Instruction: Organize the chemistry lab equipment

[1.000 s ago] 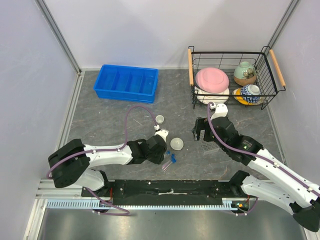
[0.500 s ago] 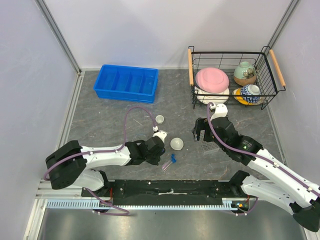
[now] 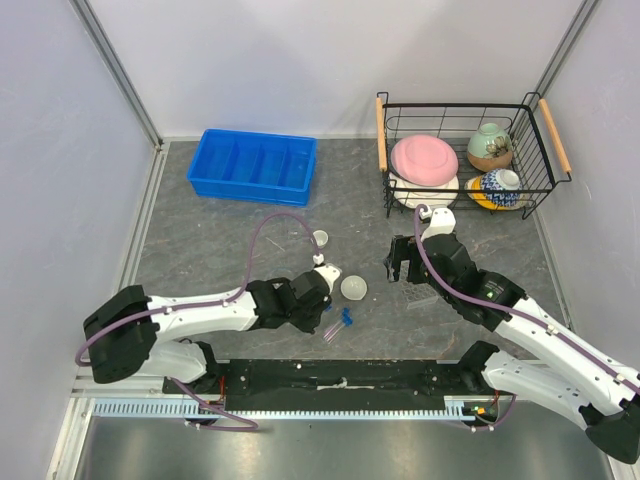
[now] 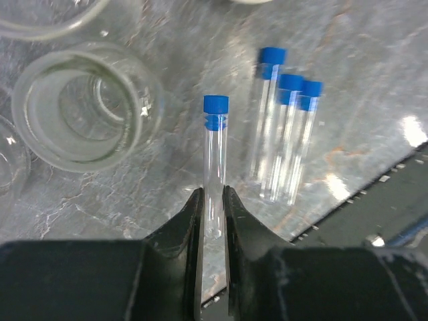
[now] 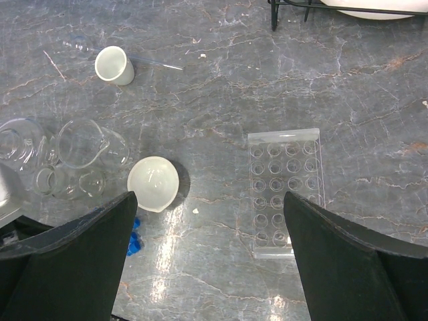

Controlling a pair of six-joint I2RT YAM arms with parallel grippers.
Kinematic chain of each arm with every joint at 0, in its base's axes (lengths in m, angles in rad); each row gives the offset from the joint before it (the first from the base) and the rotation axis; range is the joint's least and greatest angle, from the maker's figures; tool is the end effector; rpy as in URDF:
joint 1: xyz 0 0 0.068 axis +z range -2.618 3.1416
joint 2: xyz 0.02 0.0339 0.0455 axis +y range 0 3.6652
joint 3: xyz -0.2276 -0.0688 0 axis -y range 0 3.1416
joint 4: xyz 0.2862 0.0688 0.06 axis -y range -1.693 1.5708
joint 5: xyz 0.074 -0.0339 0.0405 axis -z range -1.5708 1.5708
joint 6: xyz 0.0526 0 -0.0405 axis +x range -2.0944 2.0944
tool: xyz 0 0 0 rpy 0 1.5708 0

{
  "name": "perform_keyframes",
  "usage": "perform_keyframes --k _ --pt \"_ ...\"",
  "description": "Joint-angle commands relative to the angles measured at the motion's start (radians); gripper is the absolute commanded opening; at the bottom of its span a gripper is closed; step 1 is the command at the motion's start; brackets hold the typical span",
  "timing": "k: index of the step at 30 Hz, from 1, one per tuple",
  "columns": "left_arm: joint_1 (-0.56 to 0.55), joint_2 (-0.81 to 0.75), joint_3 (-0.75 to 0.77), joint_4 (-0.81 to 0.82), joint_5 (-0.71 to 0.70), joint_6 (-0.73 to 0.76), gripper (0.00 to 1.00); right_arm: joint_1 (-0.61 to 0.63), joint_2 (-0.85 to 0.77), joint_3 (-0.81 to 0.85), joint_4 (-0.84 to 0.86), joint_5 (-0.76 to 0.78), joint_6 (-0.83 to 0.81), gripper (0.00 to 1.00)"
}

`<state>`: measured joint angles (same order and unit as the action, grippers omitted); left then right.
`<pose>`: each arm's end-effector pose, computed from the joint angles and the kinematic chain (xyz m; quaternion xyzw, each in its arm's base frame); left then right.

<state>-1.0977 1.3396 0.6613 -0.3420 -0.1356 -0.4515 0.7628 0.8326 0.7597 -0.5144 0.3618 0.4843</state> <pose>0.1404 -0.2587 0.0947 0.2874 0.9163 -0.1431 0.2394 0.2002 0.1656 0.2526 -0.0362 0.8705 0.1425 0.4697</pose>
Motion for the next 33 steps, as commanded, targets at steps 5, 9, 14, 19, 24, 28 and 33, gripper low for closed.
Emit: perform_keyframes --k 5,9,14,19,24,28,33 --pt "-0.022 -0.111 0.159 -0.096 0.131 0.091 0.02 0.000 -0.010 0.035 -0.013 -0.011 0.004 0.98" --pt "-0.024 -0.164 0.231 -0.141 0.235 0.114 0.02 0.000 -0.033 0.081 -0.058 -0.047 -0.026 0.98" --pt "-0.022 -0.233 0.282 -0.103 0.385 0.157 0.02 0.000 -0.140 0.119 -0.090 -0.252 -0.055 0.98" --pt "-0.021 -0.250 0.264 0.029 0.562 0.189 0.02 0.000 -0.226 0.153 -0.101 -0.538 -0.043 0.95" --pt "-0.021 -0.261 0.233 0.153 0.730 0.201 0.02 0.001 -0.265 0.170 -0.102 -0.722 -0.001 0.89" --pt "-0.021 -0.272 0.213 0.253 0.817 0.203 0.02 0.001 -0.280 0.144 -0.088 -0.796 0.030 0.84" --pt "-0.018 -0.298 0.198 0.308 0.883 0.209 0.02 0.000 -0.308 0.106 -0.047 -0.846 0.063 0.80"
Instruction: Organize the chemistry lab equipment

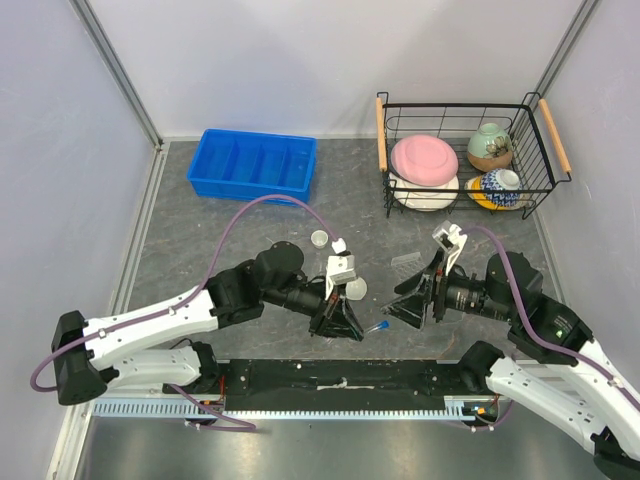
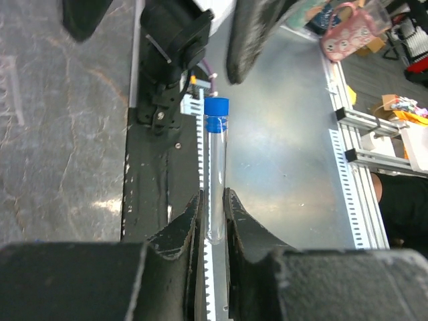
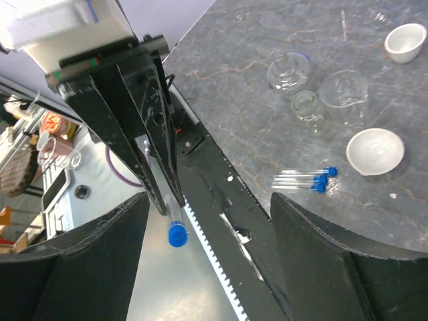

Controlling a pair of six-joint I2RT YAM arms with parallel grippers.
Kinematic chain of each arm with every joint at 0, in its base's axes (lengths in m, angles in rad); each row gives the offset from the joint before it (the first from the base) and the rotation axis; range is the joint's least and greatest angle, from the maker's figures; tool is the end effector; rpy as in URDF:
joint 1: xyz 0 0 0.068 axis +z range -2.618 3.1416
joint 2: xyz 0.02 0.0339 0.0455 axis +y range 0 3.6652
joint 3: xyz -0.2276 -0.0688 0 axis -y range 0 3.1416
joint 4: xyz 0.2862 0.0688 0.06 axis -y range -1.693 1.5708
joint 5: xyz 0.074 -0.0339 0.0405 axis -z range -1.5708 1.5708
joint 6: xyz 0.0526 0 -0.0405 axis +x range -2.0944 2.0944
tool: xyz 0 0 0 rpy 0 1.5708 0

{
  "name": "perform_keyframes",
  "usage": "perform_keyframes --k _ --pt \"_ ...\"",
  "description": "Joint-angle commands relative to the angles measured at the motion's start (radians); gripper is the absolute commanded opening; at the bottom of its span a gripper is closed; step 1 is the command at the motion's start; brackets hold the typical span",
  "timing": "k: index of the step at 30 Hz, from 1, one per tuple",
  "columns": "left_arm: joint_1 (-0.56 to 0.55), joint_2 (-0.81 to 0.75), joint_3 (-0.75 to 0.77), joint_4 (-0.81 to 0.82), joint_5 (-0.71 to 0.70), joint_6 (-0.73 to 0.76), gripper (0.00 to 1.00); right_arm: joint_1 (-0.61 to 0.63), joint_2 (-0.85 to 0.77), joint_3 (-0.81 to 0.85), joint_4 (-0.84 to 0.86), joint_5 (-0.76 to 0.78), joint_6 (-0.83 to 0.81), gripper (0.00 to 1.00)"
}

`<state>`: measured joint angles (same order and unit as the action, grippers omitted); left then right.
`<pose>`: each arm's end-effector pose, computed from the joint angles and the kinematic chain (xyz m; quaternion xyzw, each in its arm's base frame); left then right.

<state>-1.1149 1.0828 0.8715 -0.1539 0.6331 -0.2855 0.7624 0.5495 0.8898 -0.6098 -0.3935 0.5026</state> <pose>0.1105 -0.2960 0.2716 0.4769 0.6454 -0.5433 0.2468 0.1262 0.1485 0.3518 -0.2185 0.7584 0.4766 0.3872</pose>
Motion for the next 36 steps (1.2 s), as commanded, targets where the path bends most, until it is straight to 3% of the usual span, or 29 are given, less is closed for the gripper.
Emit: perform_keyframes --k 1,12,27,36 --pt "0.003 -0.043 -0.015 0.126 0.119 0.045 0.02 0.000 -0.032 -0.038 0.059 -0.114 0.066 0.79" --pt "0.066 -0.015 -0.060 0.270 0.226 0.026 0.02 0.000 -0.068 -0.100 0.174 -0.202 0.174 0.66" --pt "0.159 0.091 -0.042 0.389 0.347 -0.014 0.02 0.000 -0.023 -0.098 0.189 -0.217 0.159 0.56" --pt "0.176 0.077 -0.049 0.387 0.355 -0.020 0.02 0.000 -0.006 -0.084 0.179 -0.209 0.139 0.34"
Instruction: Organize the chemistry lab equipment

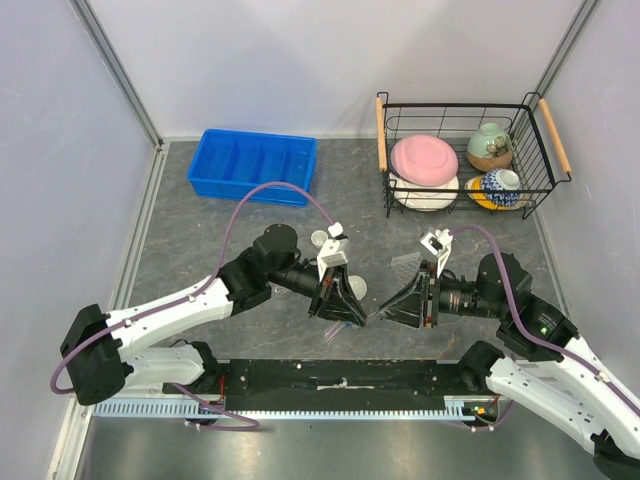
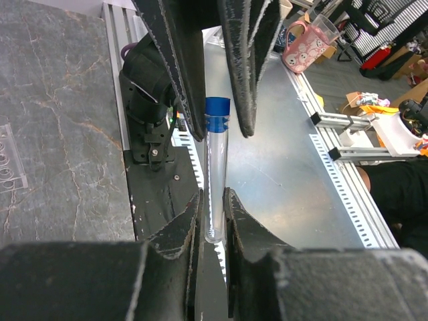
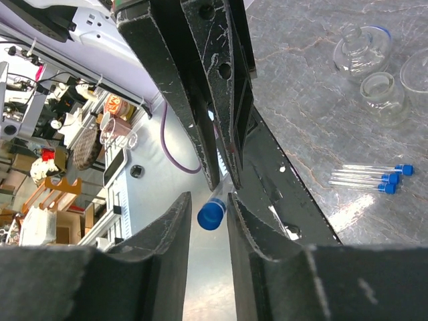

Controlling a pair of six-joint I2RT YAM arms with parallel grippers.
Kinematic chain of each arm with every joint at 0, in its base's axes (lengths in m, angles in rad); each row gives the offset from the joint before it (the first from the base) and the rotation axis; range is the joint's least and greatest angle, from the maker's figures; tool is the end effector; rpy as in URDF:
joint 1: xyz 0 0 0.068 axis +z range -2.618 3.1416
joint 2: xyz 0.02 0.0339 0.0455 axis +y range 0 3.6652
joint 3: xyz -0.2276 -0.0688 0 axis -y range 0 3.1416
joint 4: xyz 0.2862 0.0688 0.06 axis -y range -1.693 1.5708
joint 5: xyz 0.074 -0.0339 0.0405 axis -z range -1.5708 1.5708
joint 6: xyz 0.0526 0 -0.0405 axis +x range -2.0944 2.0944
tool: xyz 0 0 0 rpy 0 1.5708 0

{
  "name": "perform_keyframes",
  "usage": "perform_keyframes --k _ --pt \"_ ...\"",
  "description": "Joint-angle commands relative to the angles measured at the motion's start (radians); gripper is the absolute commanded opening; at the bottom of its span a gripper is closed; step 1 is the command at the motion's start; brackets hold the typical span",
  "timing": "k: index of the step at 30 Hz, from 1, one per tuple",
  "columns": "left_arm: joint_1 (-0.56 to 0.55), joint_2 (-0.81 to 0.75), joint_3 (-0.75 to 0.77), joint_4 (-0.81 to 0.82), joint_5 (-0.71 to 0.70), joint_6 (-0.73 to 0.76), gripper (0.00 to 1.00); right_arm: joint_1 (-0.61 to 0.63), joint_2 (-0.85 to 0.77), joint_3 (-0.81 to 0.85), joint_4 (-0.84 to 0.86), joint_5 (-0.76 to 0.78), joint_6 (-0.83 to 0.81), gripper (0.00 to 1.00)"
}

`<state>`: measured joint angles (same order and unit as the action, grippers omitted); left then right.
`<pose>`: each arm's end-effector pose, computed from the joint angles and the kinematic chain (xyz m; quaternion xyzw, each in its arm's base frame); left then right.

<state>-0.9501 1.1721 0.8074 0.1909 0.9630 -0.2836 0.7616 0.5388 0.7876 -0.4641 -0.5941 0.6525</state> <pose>0.1527 -0.2878 0.2592 0.5035 0.5440 -0.6190 0.2598 0.1260 0.1608 0.3338 -0.2239 0.7338 0.5628 0.3077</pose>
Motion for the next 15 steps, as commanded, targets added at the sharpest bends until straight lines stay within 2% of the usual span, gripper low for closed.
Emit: perform_keyframes --k 1,3,4,6,9,11,12,14,15 --pt "0.011 -0.014 0.015 0.042 0.023 -0.022 0.02 0.001 0.003 0.019 0.028 -0.004 -0.014 0.30" --pt "0.011 -0.017 0.015 0.042 0.023 -0.026 0.02 0.002 0.001 0.024 0.018 0.005 -0.017 0.22" --pt "0.013 -0.017 0.015 0.041 0.022 -0.026 0.02 0.002 0.003 0.025 0.013 0.010 -0.024 0.13" --pt "0.013 -0.022 0.018 0.033 0.010 -0.031 0.02 0.001 0.007 0.033 -0.005 0.028 -0.031 0.02" --pt "0.014 -0.025 0.033 0.001 -0.027 -0.038 0.04 0.002 0.013 0.044 -0.036 0.077 -0.056 0.00" --pt "0.016 -0.019 0.070 -0.056 -0.081 -0.043 0.21 0.001 0.030 0.064 -0.062 0.129 -0.088 0.00" --pt "0.020 -0.017 0.087 -0.085 -0.142 -0.055 0.38 0.001 0.038 0.071 -0.092 0.195 -0.103 0.00" --pt "0.046 -0.012 0.122 -0.149 -0.168 -0.071 0.52 0.001 0.070 0.097 -0.123 0.259 -0.128 0.00" --pt "0.054 -0.018 0.130 -0.165 -0.202 -0.084 0.64 0.001 0.084 0.105 -0.148 0.342 -0.154 0.00"
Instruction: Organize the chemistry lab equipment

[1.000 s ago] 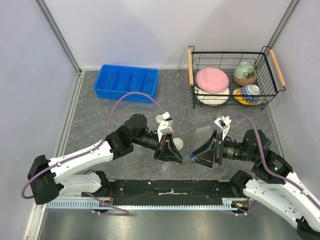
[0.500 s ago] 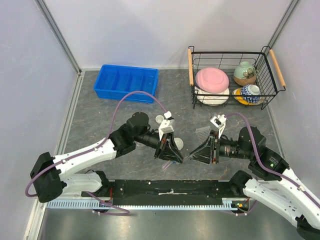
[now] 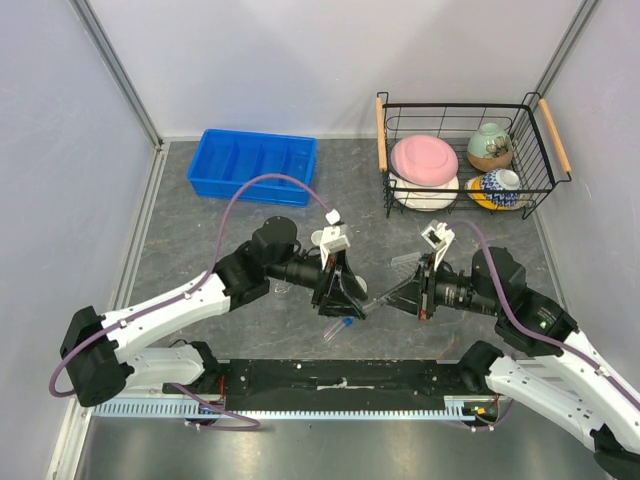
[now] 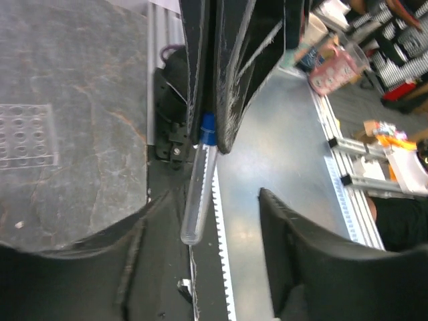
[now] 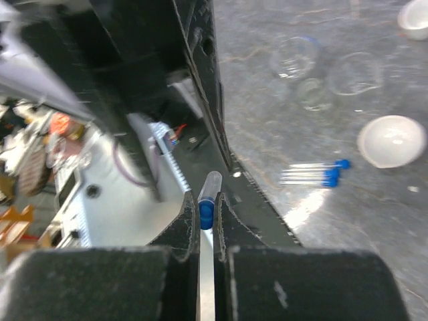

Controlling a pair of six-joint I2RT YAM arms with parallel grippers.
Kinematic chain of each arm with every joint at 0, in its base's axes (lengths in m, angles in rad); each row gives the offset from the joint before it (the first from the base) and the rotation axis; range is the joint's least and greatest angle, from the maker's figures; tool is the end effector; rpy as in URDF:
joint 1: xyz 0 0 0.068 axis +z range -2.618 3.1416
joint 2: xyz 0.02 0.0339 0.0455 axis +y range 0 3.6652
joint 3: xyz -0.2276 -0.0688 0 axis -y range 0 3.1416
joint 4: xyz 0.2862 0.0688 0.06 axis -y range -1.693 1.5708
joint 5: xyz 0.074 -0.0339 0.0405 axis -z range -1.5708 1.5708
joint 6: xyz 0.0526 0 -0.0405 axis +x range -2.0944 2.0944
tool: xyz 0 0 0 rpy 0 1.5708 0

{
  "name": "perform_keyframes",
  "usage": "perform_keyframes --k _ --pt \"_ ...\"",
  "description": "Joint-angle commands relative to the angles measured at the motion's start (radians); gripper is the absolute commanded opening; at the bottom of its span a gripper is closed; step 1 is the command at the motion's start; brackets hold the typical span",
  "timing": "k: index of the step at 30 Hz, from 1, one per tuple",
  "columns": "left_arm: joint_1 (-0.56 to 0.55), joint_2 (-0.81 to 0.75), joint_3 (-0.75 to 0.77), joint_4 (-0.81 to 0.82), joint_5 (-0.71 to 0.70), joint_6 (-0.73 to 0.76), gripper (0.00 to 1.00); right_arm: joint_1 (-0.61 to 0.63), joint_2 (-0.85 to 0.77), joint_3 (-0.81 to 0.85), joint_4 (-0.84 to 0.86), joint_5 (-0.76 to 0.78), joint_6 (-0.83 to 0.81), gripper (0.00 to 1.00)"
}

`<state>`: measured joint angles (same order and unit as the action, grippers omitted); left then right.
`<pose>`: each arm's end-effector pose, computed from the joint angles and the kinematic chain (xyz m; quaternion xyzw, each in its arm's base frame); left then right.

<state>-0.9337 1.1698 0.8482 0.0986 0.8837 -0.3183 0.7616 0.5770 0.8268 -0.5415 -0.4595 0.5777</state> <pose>0.1615 -0.2865 0.2658 0.4682 0.5924 -0.6013 0.2614 0.1343 0.1603 0.3317 -0.2071 0.7655 0.5040 0.3422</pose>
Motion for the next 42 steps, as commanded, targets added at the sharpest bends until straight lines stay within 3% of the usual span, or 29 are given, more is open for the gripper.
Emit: perform_keyframes --k 1,3,5,9,15,21,31,42 --pt "0.041 -0.024 0.103 -0.101 -0.147 -0.050 0.70 0.002 0.059 0.072 -0.089 0.250 -0.090 0.00" --pt "0.045 -0.047 0.123 -0.180 -0.265 -0.033 0.93 0.001 0.098 0.089 -0.112 0.341 -0.108 0.00" --pt "0.047 -0.061 0.156 -0.282 -0.349 -0.019 1.00 0.001 0.135 0.101 -0.120 0.477 -0.116 0.00" --pt "0.050 -0.097 0.190 -0.416 -0.559 -0.030 1.00 0.001 0.231 0.127 -0.127 0.681 -0.131 0.00" --pt "0.052 -0.137 0.183 -0.527 -0.683 -0.065 1.00 -0.004 0.375 0.152 -0.081 0.889 -0.116 0.00" --pt "0.053 -0.212 0.089 -0.550 -0.747 -0.122 1.00 -0.060 0.443 0.112 0.000 0.901 -0.104 0.00" --pt "0.053 -0.308 -0.055 -0.537 -0.733 -0.176 0.99 -0.186 0.563 0.025 0.152 0.777 -0.124 0.00" --pt "0.053 -0.305 -0.107 -0.511 -0.724 -0.182 0.98 -0.205 0.621 -0.026 0.201 0.743 -0.127 0.00"
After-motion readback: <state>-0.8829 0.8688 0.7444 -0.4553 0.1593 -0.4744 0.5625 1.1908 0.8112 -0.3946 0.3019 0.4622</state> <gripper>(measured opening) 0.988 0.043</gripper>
